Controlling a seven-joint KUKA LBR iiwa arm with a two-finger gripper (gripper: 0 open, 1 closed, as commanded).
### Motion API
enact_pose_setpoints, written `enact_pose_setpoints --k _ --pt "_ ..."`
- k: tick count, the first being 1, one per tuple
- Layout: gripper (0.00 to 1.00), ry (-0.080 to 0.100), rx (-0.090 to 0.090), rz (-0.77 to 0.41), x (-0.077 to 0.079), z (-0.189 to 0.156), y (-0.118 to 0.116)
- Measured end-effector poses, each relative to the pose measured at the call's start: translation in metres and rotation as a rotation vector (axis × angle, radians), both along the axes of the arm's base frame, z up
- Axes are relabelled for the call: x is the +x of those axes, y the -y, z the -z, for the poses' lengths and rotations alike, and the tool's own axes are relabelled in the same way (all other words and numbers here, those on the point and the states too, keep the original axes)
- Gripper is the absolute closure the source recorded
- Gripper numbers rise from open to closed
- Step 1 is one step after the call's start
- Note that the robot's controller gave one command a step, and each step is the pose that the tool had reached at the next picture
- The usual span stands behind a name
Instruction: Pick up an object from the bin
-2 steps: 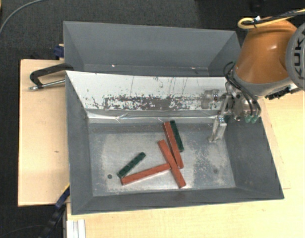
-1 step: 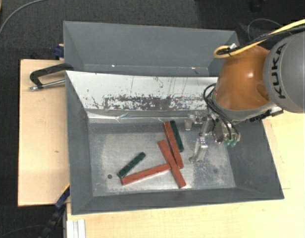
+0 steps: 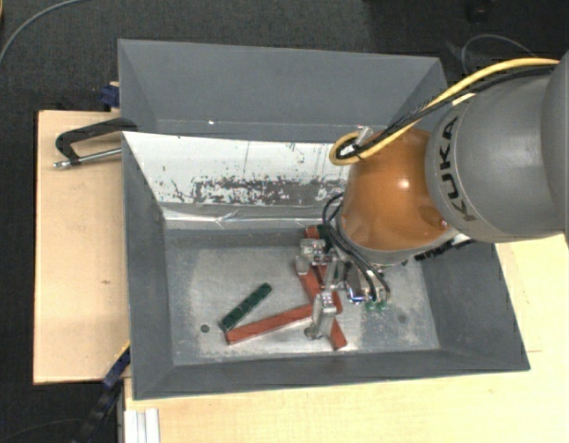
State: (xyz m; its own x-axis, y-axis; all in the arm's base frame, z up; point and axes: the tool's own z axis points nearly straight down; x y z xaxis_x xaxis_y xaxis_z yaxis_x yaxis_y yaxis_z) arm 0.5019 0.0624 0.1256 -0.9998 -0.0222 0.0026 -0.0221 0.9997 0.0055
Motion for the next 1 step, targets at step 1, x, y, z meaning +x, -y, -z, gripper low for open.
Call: enact_pose_setpoints --k 1 --pt "0.00 -0.001 -0.003 -0.094 -0.0074 0.0577 -0.0318"
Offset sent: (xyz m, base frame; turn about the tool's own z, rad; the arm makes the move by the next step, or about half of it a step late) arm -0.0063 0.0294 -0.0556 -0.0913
